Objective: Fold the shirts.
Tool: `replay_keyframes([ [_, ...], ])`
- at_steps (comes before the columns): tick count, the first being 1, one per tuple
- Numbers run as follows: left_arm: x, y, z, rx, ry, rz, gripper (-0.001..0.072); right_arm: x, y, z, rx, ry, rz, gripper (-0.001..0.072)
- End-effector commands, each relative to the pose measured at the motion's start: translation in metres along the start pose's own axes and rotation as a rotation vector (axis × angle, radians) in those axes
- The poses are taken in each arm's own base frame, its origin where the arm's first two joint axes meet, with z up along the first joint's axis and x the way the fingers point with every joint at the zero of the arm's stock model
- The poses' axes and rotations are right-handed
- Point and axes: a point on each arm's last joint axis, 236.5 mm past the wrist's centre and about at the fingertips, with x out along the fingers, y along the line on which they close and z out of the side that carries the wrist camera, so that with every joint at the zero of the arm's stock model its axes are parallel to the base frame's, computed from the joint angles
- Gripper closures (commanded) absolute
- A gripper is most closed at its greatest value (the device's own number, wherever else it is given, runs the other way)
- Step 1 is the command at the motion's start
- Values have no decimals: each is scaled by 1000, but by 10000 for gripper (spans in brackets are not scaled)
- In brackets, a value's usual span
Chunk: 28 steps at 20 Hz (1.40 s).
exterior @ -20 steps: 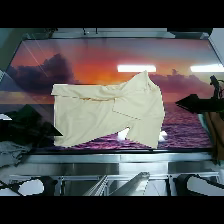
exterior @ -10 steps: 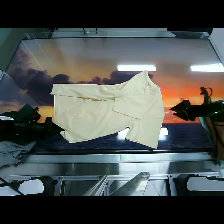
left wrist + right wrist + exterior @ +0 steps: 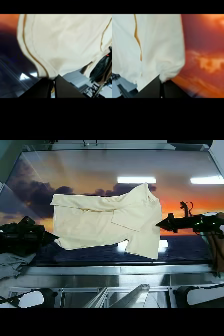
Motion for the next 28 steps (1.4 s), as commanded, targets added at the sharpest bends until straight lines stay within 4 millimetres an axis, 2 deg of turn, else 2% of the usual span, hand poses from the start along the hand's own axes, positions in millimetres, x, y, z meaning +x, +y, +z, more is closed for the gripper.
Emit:
replay_keyframes([
  [1,-17,-49,9,52,-61,-149,684,-19,75,-1,-95,8,260,694],
  [2,-34,-87,10,120,-85,-255,685,-37,104,1,-147,-19,335,694],
  [3,-59,-133,9,196,-122,-370,685,-64,141,3,-225,-68,414,695],
  [4,-89,-178,3,290,-159,-479,686,-94,180,3,-327,-130,482,694],
  [5,-126,-231,-16,424,-192,-603,686,-130,225,-3,-457,-206,529,695],
  [6,-167,-280,-46,571,-208,-738,685,-166,270,-15,-605,-296,536,694],
  [7,-215,-327,-91,750,-225,-896,685,-198,311,-33,-756,-386,518,694],
  [8,-261,-363,-138,919,-259,-1042,685,-230,353,-55,-915,-498,480,693],
  [9,-307,-390,-186,1090,-329,-1174,685,-263,394,-81,-1092,-647,398,693],
  [10,-342,-406,-227,1239,-405,-1256,685,-293,430,-104,-1239,-820,297,693],
  [11,-366,-416,-261,1357,-482,-1277,685,-325,462,-126,-1358,-1022,161,692],
  [12,-377,-424,-277,1431,-569,-1233,685,-356,484,-145,-1433,-1221,-14,693],
  [13,-382,-432,-279,1458,-669,-1153,684,-384,497,-160,-1463,-1383,-163,693],
  [14,-387,-436,-270,1448,-756,-1082,683,-403,506,-174,-1471,-1498,-235,693],
  [15,-391,-437,-254,1400,-817,-1018,683,-414,512,-183,-1473,-1562,-252,693],
  [16,-393,-433,-225,1318,-864,-949,683,-416,510,-180,-1467,-1566,-269,693],
  [17,-389,-423,-190,1222,-872,-863,683,-413,500,-163,-1432,-1521,-275,694],
  [19,-369,-388,-111,992,-824,-692,683,-395,465,-102,-1234,-1344,-183,695],
  [20,-354,-379,-89,932,-752,-684,683,-383,443,-70,-1130,-1245,-129,695],
  [21,-341,-380,-84,932,-668,-725,684,-369,428,-52,-1086,-1155,-89,695],
  [22,-329,-384,-87,942,-573,-786,684,-355,419,-43,-1073,-1074,-55,695],
  [24,-315,-393,-106,1008,-449,-877,685,-344,415,-43,-1070,-1014,-22,695],
  [26,-310,-400,-127,1051,-397,-907,685,-347,428,-59,-1106,-1036,-6,695],
  [28,-311,-407,-154,1107,-416,-883,684,-349,445,-89,-1168,-1067,-7,694],
])
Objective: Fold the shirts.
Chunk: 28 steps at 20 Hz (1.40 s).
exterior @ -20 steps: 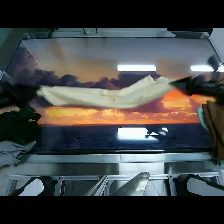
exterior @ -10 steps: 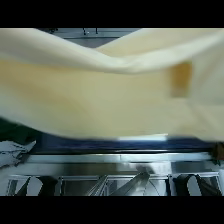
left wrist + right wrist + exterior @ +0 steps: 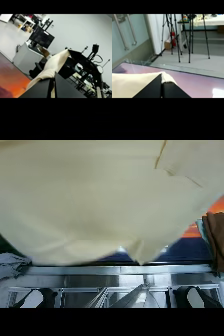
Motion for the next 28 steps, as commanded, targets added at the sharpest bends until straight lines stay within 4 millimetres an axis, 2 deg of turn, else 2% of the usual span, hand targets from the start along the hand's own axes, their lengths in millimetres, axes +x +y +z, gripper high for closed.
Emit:
replay_keyframes([
  [1,15,-39,-20,68,58,-38,682,-16,43,11,-49,-23,51,694],
  [5,36,-98,-43,219,62,-19,681,-49,108,34,-263,-110,44,694],
  [6,38,-111,-42,237,46,-49,682,-57,114,43,-327,-144,-2,694],
  [8,29,-132,-29,217,1,-194,682,-71,96,68,-412,-213,-168,695],
  [9,22,-127,-20,188,-15,-234,682,-70,85,73,-410,-224,-197,696],
  [10,17,-100,-9,143,-29,-196,682,-60,72,67,-373,-194,-178,695],
  [12,16,-14,-1,35,-13,25,683,-25,47,31,-222,-69,-29,695],
  [15,12,112,-13,-92,48,322,683,38,-9,-30,4,92,109,695],
  [18,11,225,-48,-199,142,518,682,121,-45,-129,226,279,225,695],
  [19,13,260,-66,-240,185,557,682,148,-58,-170,298,339,238,695],
  [21,12,330,-105,-355,238,610,682,188,-92,-246,429,422,203,695],
  [23,-4,398,-140,-489,231,662,682,212,-125,-319,579,477,160,695],
  [24,-17,428,-158,-545,227,690,683,218,-135,-346,645,488,155,695],
  [26,-40,470,-187,-639,215,731,683,226,-149,-387,758,487,155,695],
  [28,-50,500,-209,-686,229,739,683,229,-158,-417,809,496,147,695],
])
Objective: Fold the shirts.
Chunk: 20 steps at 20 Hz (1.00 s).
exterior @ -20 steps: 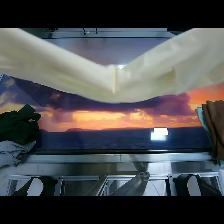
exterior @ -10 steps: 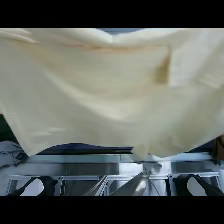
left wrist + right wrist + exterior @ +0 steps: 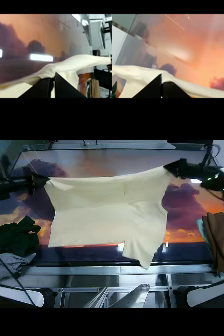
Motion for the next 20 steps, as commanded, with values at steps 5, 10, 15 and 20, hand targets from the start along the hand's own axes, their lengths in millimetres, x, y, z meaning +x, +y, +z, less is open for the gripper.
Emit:
replay_keyframes([
  [5,53,100,13,-12,95,69,683,25,-83,-52,173,66,-2,695],
  [10,51,130,7,59,229,215,683,14,-109,-105,208,247,-21,695],
  [15,59,137,-8,132,299,291,683,24,-109,-125,222,294,7,695],
  [20,67,160,-39,125,385,351,683,26,-110,-131,209,314,-7,695],
])
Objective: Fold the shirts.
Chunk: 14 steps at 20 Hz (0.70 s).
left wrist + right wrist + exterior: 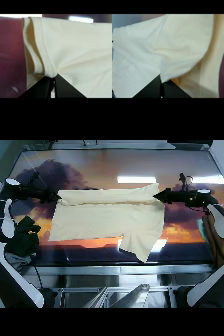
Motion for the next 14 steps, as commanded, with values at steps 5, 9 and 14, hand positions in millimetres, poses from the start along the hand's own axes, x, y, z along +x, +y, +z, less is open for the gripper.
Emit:
replay_keyframes([
  [5,5,9,-2,30,15,65,682,11,3,-10,-30,38,-4,694],
  [9,-14,-8,0,65,44,44,372,2,-1,-7,10,28,-11,370],
  [14,-66,-18,-11,26,68,36,373,-44,0,1,50,22,-30,371],
])
